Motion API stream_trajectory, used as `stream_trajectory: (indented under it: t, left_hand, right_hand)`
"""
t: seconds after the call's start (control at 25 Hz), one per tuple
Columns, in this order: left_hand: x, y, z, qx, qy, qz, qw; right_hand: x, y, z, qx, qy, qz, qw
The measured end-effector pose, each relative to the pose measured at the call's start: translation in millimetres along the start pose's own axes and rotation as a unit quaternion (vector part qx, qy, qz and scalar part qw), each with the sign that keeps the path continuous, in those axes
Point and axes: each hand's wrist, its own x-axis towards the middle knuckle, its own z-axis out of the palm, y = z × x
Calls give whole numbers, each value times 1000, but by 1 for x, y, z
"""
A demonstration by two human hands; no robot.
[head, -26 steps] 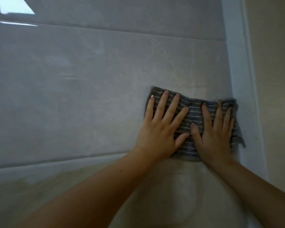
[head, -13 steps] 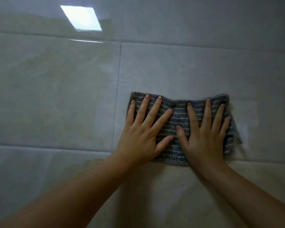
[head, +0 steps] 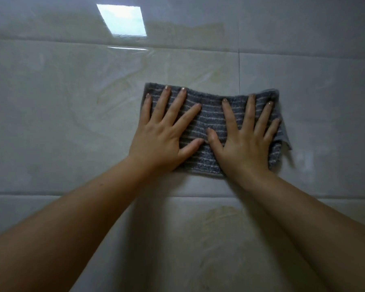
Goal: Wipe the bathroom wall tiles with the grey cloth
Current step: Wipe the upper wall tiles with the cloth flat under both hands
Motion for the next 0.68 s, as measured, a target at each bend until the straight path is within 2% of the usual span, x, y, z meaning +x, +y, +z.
stream_trajectory:
  t: [0.12,0.36,0.56,0.68]
  left_hand:
    - [14,-30,-3,-5,7,-10,1000]
    - [-46,-27,-1,-13,-8,38,999]
    - [38,-64,-10,-6,-12,-2,1000]
    - [44,-74,-9,1,-9,-8,1000]
  right_hand:
    - [23,-27,-2,8,1,24,1000]
    - [-40,-30,7,-1,-13,-28,1000]
    - [51,-54,-6,39,2,50,998]
    - [57,-58,-5,23,7,35,999]
